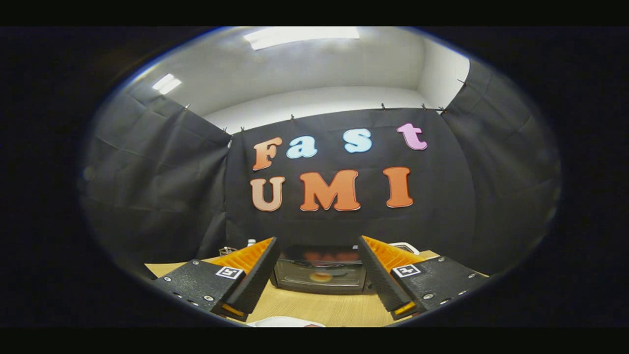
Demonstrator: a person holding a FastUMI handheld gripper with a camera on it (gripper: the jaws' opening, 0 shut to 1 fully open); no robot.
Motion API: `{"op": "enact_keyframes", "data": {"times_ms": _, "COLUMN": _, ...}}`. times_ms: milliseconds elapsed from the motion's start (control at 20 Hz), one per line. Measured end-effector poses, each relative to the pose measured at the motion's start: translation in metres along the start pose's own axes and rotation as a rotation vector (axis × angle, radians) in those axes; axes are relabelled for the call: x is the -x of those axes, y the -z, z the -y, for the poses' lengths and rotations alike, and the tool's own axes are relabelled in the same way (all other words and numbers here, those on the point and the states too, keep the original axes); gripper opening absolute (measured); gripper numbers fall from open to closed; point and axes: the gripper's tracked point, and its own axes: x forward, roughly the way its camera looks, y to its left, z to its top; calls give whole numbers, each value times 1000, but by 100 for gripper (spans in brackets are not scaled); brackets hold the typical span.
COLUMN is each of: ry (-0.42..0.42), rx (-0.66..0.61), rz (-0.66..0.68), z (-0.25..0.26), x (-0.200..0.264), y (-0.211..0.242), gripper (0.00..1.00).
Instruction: Open the toaster oven, put the food inside, and close the toaster oven door.
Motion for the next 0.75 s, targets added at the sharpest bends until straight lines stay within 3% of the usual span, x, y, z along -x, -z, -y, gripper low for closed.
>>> {"op": "enact_keyframes", "data": {"times_ms": 750, "ry": -39, "rx": 15, "rz": -10, "z": -27, "x": 2, "y": 3, "gripper": 95}}
